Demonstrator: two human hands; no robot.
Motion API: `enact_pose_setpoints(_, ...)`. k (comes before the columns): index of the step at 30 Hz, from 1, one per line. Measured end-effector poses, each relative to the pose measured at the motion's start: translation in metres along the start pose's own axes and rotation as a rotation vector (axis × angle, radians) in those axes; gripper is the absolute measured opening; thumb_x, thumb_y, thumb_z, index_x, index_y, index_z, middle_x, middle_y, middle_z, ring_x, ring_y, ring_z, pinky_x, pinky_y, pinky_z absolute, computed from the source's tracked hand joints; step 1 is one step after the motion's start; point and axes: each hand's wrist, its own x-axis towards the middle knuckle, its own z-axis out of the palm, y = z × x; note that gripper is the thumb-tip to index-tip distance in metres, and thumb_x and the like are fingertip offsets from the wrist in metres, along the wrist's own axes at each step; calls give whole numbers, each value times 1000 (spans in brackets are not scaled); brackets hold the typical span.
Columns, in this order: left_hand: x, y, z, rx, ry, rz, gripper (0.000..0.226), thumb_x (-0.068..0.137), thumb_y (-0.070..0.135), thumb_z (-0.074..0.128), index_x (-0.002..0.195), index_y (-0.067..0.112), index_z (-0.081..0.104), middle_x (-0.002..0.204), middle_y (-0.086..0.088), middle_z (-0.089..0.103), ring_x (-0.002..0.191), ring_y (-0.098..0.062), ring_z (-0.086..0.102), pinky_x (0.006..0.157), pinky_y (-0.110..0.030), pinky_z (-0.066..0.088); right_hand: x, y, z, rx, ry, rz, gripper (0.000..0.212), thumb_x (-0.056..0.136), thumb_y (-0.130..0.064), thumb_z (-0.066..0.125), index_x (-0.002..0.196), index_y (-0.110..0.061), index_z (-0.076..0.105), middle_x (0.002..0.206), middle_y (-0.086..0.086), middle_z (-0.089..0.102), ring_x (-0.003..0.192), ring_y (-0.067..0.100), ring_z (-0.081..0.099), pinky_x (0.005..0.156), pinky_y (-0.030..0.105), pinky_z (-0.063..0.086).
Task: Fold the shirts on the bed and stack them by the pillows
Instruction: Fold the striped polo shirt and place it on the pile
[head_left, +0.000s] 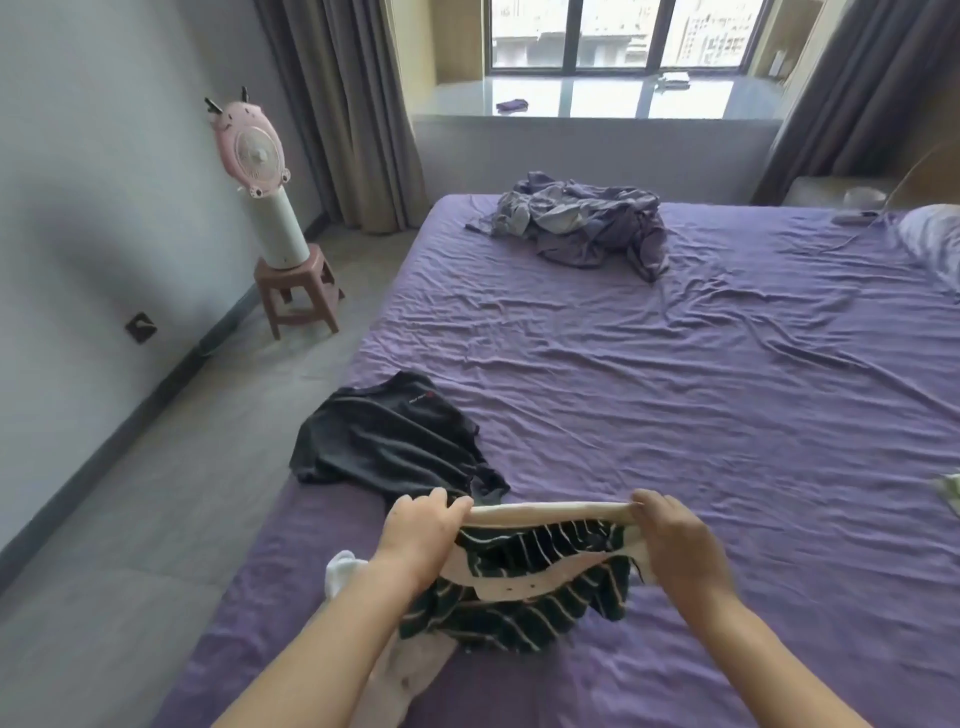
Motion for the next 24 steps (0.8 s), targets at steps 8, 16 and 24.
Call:
enact_pose_setpoints(8,4,22,-145,44,362,89,28,91,7,44,116,16,49,111,-5,54,96,-25,61,78,-36,48,24,2,-146,17,250,1,17,96,-20,49,101,-13,63,91,5,65,77,25,64,61,36,51)
enact_pose_setpoints(16,-12,111,-261,-466,740,154,20,98,22,42,98,8,57,99,-9,56,88,-25,59,75,-32,48,7,25,-272,222,434,62,12,93,-19,51,94,-8,55,79,10,60,75,30,59,62,33,40)
enact_pose_setpoints(24,-30,219,-329,-599,658,299,17,99,33,30,95,20,41,73,5,47,77,-24,53,69,-34,41,-31,92,-355,284,339,-11,21,95,-13,38,77,-18,30,69,5,44,63,22,46,60,39,37)
